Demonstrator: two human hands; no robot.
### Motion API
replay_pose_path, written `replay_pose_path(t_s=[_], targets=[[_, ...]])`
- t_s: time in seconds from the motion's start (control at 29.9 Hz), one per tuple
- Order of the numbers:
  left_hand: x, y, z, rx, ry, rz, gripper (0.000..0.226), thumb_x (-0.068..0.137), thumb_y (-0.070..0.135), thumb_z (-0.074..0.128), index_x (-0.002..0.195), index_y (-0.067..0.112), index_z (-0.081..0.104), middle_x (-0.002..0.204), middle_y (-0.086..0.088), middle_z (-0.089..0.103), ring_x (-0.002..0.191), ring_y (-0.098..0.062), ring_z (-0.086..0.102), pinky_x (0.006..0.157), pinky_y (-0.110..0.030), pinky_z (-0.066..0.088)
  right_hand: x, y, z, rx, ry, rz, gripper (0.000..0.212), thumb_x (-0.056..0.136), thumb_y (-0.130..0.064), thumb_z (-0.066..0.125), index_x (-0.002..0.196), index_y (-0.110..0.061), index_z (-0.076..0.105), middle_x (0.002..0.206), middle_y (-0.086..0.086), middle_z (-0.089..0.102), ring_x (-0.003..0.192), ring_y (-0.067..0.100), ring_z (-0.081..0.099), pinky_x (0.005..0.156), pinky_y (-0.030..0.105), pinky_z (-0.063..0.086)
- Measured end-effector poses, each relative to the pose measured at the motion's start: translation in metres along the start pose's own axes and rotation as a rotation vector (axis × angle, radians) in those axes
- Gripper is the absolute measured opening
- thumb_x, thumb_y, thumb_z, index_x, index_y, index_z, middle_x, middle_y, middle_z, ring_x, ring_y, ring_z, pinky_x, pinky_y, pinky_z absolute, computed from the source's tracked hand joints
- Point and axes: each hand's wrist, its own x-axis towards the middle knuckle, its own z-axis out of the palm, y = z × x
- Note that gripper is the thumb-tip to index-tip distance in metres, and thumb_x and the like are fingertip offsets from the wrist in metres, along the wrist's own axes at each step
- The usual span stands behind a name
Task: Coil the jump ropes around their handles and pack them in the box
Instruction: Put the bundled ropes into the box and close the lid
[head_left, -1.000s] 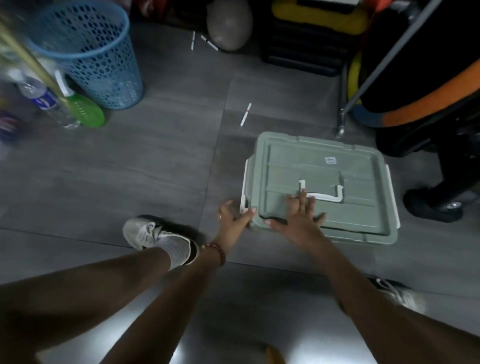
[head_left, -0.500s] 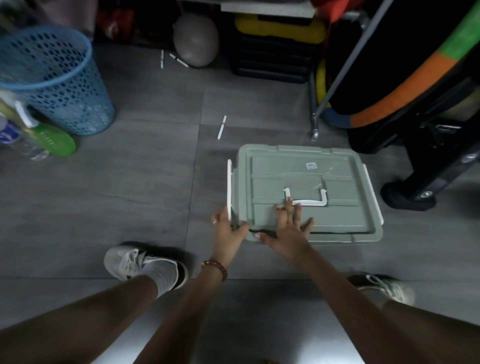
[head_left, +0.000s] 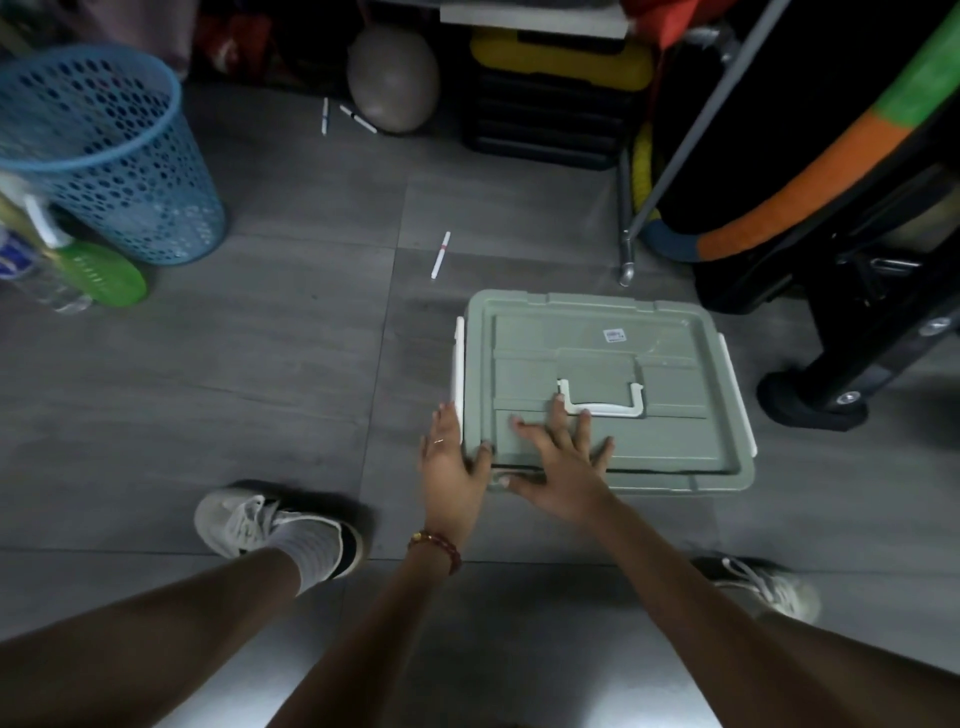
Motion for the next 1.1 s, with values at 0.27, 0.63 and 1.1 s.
replay_pose_path(t_s=[0.27,0.63,1.1], targets=[[0.008,0.008,-0.010,0.704,-0.290,0.678,0.064,0.085,0.058,0.037,0.140,0.025,0.043,0.153,-0.011,0.025,0.141,-0.037,0.019,0.113,-0.050,0.008,-0.039,0.075,-0.003,-0.213,0.069,0.079,0.058,0.091,-0.061,0.017,0.136,-0.050,-0.019,0.155,-0.005,-0.023,0.145,0.033,-0.012,0.112,0.058,0.002],[0.072,0.034,0.009,0.997,-0.339,0.678,0.066,0.076,0.051,0.068,0.136,0.033,0.046,0.149,-0.011,0.035,0.135,-0.045,0.029,0.105,-0.067,0.021,0.018,0.106,-0.036,-0.089,0.167,0.088,0.045,0.101,-0.047,0.017,0.138,-0.054,-0.008,0.157,-0.013,-0.019,0.144,0.033,-0.015,0.110,0.060,-0.009],[0.193,0.085,0.000,0.917,-0.760,0.370,0.063,0.095,0.032,0.049,0.147,0.038,0.015,0.156,0.001,-0.016,0.145,-0.016,-0.009,0.116,-0.046,-0.001,0.110,0.093,-0.133,0.004,-0.024,0.037,0.048,0.098,-0.031,0.046,0.145,-0.030,0.035,0.154,0.006,0.026,0.136,0.026,0.031,0.110,0.034,0.030]])
